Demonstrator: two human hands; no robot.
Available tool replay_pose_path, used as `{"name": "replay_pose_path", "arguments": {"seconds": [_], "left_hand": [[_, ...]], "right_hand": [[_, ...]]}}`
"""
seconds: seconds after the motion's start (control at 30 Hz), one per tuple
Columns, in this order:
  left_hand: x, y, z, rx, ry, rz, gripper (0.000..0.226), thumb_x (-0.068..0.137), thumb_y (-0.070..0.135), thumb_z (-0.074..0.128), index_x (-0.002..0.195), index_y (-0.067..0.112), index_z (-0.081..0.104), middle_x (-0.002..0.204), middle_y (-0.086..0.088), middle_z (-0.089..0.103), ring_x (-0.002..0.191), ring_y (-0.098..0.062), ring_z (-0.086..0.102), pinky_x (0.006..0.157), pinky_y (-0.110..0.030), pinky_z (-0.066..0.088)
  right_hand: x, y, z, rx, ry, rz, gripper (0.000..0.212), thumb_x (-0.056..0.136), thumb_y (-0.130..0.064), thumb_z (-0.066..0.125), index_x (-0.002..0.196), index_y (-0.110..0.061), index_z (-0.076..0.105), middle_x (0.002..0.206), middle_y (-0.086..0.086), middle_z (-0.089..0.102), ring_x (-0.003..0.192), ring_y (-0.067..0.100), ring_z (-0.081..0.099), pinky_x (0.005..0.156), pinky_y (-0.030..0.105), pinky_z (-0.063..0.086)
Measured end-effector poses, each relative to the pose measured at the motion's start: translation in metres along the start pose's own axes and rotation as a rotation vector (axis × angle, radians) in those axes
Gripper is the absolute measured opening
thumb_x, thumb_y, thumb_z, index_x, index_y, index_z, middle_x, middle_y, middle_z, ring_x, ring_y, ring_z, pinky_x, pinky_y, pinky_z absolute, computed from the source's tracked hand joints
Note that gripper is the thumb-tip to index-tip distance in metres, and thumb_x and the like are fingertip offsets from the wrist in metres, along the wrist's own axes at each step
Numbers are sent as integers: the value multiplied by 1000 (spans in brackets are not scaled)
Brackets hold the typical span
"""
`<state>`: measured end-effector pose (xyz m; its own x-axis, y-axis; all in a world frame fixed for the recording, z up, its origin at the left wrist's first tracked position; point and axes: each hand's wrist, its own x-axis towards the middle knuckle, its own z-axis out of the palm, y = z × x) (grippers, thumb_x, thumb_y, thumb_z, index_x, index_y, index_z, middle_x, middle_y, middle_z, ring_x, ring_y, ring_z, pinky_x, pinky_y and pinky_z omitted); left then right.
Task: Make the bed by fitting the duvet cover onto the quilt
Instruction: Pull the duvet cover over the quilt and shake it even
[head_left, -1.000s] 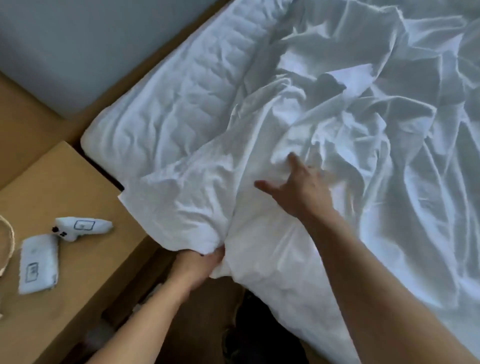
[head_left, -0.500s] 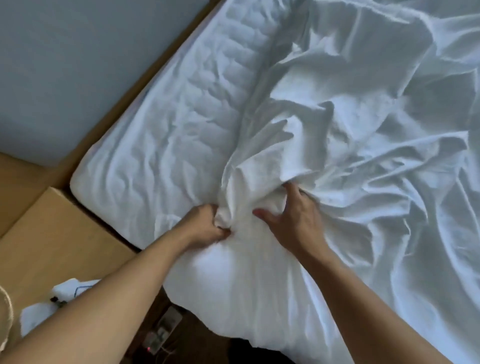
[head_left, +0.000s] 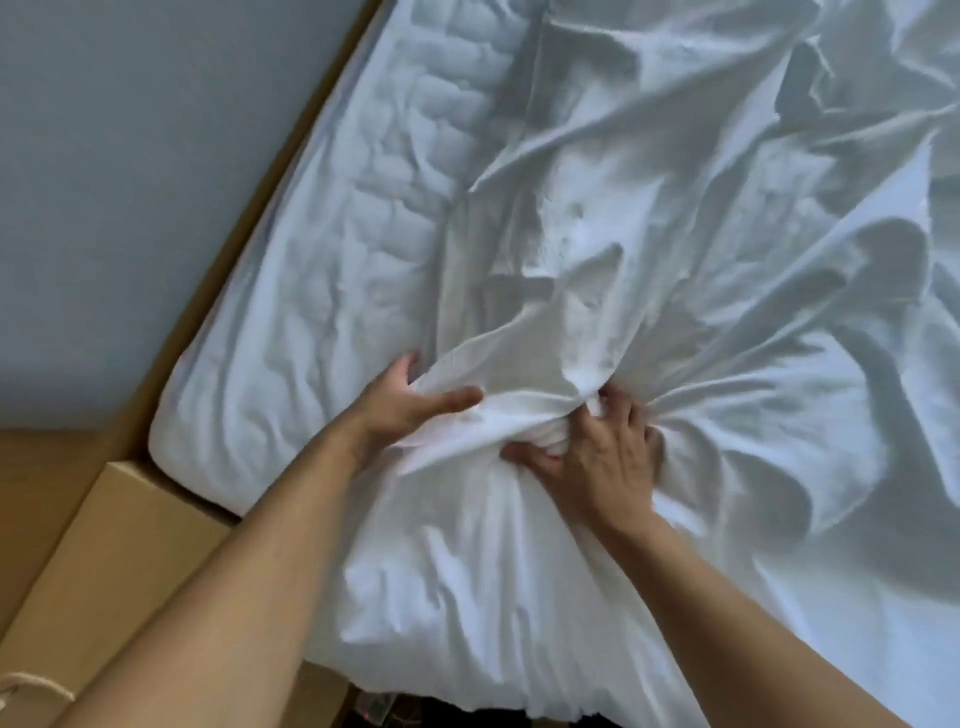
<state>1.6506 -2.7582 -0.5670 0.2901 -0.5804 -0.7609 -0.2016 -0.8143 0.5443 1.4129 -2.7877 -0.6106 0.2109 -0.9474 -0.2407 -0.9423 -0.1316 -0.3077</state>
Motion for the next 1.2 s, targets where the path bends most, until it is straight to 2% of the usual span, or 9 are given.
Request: {"name": "replay_pose_path", "arguments": {"seconds": [0.17,0.23,0.37,0.5,0.63,0.7,0.9,1.07,1.2], "left_hand": [[19,30,55,385,-185,295,31,91,39,70,113,18,71,119,-6,72,114,-25,65,91,-37,52],[27,35,35,372,-129,362,34,94,39,66,117,14,67,119,-13,70,111,-30,65,85,-36,51],[35,20,-20,312,408,398,32,94,24,67,120,5,63,111,-25,69,103,-43,65,77,-40,47],[34,4,-29,384,86,159,41,84,29,72,122,13,64,116,-11,70,109,-33,65,88,-36,52],[41,59,-5,327,345,388,79,65,76,69,117,17,64,116,-3,62,106,-24,61,92,-39,52],[45,85,23,437,206,369,85,59,83,69,114,19,68,113,-3,70,104,-24,66,89,-35,54],[58,102,89,379,99,264,52,83,48,77,117,10,68,118,-15,71,111,-32,66,82,-30,47],[79,128,3,382,463,461,58,72,62,77,106,15,74,101,-13,76,93,-30,72,65,-33,49],[91,125,3,596,486,313,57,81,56,74,115,12,65,119,-17,68,112,-37,63,84,-40,50]], "right_hand": [[6,-1,-10,139,-150,14,46,87,-53,66,99,-10,55,95,21,70,89,43,65,73,44,46],[16,-10,-19,234,-74,-90,31,93,-42,64,106,-15,54,95,17,71,88,41,65,67,41,45],[16,-23,-28,254,224,-132,44,91,-53,58,125,-25,54,95,6,68,84,33,65,68,39,50],[4,-7,-16,-42,-133,176,90,77,-81,52,153,-37,32,118,16,55,107,40,58,91,44,47],[17,-14,-10,96,-286,110,106,68,-82,57,153,-40,11,110,18,61,102,41,63,79,43,51],[20,-16,-14,130,-347,62,108,71,-73,67,155,-36,9,119,19,63,110,40,60,86,42,51],[8,-11,-26,320,-315,-20,96,74,-59,77,154,-33,31,122,5,67,110,32,62,85,38,51],[7,-1,-41,390,163,61,57,73,-50,82,122,-26,65,78,5,70,74,30,66,64,34,50],[2,1,-35,209,-162,84,47,89,-41,68,133,-35,52,120,-2,69,106,30,65,80,39,53]]}}
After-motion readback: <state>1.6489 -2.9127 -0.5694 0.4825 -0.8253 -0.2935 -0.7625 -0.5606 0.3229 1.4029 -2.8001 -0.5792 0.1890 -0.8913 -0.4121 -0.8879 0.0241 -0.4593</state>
